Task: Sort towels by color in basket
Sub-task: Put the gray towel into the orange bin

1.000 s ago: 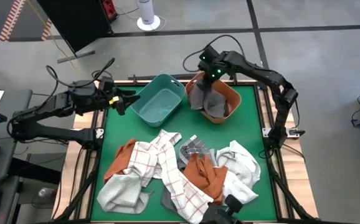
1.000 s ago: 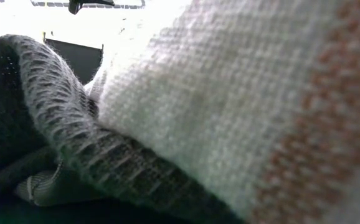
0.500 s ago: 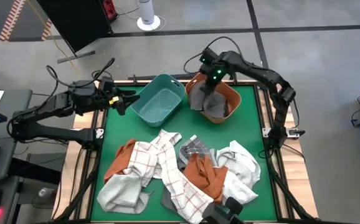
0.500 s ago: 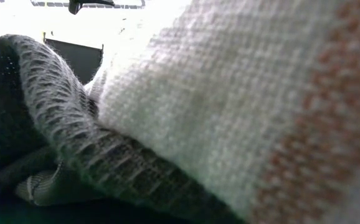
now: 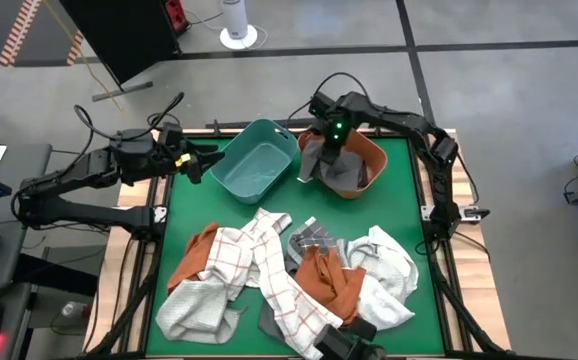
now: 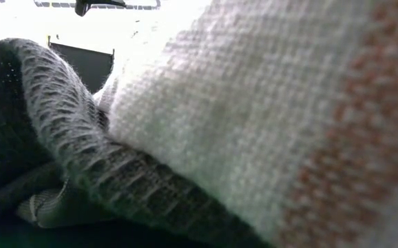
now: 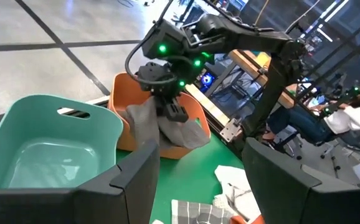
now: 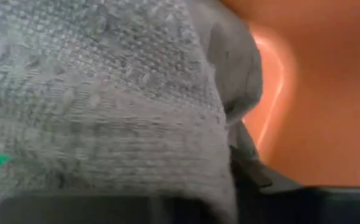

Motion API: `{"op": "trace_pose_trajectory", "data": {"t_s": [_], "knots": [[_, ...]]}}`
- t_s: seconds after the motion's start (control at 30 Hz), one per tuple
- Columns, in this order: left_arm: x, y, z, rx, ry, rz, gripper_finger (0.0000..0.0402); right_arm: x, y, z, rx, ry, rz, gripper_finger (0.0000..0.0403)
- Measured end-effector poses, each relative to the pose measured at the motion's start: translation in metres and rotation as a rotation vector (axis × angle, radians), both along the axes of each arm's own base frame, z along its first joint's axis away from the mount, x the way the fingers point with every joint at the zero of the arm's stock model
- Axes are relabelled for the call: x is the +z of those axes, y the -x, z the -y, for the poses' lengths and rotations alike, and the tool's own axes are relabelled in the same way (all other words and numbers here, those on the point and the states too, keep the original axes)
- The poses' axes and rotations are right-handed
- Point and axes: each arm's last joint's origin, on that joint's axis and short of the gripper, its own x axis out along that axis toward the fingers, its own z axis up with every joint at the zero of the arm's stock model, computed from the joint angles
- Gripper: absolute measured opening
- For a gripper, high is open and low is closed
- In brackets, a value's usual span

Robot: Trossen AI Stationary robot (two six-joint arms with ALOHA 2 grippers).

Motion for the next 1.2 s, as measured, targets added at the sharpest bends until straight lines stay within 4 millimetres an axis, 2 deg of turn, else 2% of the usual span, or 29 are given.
{"op": "trace_pose_trajectory", "data": {"t_s": [0.13, 0.23, 0.33, 0.53, 0.73, 0.83, 0.97, 1.1, 1.2], "knots": [[0.0, 0.0, 0.0, -0.002, 0.01, 0.005, 0.0219, 0.01, 0.013, 0.0, 0.035, -0.034, -0.057, 0.0208], [0.0, 0.0, 0.0, -0.015, 0.011, 0.004, 0.0219, 0.03, 0.023, 0.0, 0.074, -0.046, -0.085, 0.026], [0.0, 0.0, 0.0, -0.018, 0.007, 0.002, 0.0219, 0.055, 0.033, 0.001, 0.101, 0.028, -0.09, 0.0292], [0.0, 0.0, 0.0, -0.019, 0.001, -0.002, 0.0219, 0.097, 0.05, -0.006, 0.174, 0.185, -0.055, 0.031], [0.0, 0.0, 0.0, -0.016, 0.013, 0.005, 0.0219, 0.118, 0.053, -0.02, 0.053, 0.261, 0.019, 0.0311], [0.0, 0.0, 0.0, -0.015, 0.017, 0.01, 0.0219, 0.123, 0.046, -0.032, 0.089, 0.232, 0.09, 0.0311], [0.0, 0.0, 0.0, -0.015, 0.017, 0.009, 0.0219, 0.118, 0.025, -0.056, 0.295, 0.186, 0.121, 0.0311], [0.0, 0.0, 0.0, -0.015, 0.017, 0.008, 0.0219, 0.096, -0.001, -0.077, 0.483, 0.177, 0.089, 0.0311], [0.0, 0.0, 0.0, -0.015, 0.017, 0.008, 0.0219, 0.078, -0.016, -0.086, 0.518, 0.166, 0.064, 0.0311]]}}
